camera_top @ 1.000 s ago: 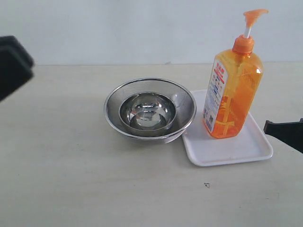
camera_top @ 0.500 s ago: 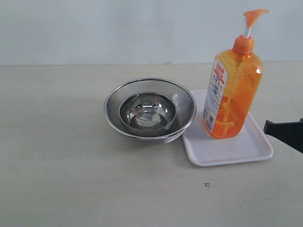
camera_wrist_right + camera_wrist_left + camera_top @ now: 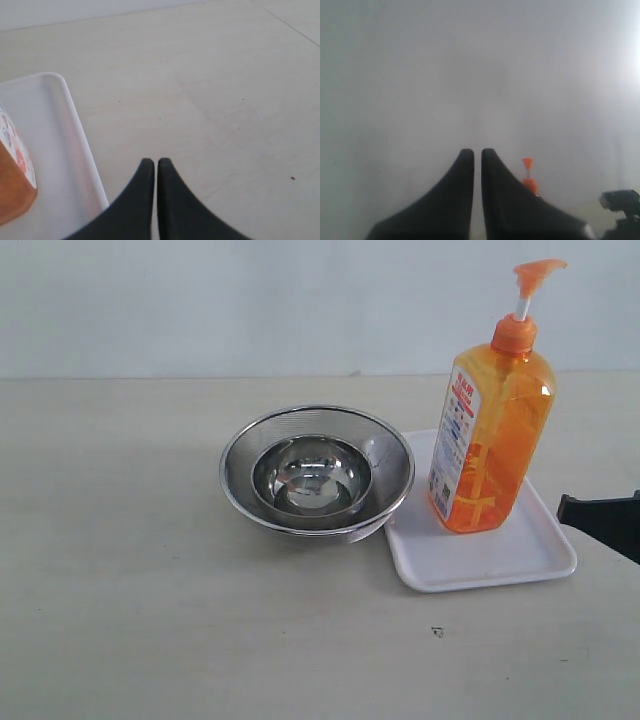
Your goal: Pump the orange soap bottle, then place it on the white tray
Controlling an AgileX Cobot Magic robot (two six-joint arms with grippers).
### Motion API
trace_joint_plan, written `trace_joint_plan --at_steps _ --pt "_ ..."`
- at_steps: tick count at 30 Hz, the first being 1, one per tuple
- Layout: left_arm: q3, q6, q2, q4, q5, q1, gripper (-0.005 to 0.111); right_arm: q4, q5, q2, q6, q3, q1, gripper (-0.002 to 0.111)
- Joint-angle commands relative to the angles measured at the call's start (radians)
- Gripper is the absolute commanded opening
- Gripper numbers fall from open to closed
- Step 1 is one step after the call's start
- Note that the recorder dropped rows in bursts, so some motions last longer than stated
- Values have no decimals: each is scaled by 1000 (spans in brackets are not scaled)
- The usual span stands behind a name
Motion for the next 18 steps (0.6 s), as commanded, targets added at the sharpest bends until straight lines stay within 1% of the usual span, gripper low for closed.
trace_joint_plan --at_steps 1,2,4,10,13,18 --pt "4 2 -3 -244 253 3 5 0 -3 -8 -1 2 -1 0" --pt "4 15 -3 -259 305 3 5 0 -3 -8 -1 2 -1 0" --pt "8 18 -3 -259 339 3 5 0 -3 -8 -1 2 -1 0" --pt "30 25 -3 -264 341 3 5 0 -3 -8 -1 2 -1 0" --pt "30 117 -3 -391 394 3 5 0 -3 -8 -1 2 -1 0" --pt "30 410 -3 -670 405 3 5 -7 -12 -8 -1 2 -1 0"
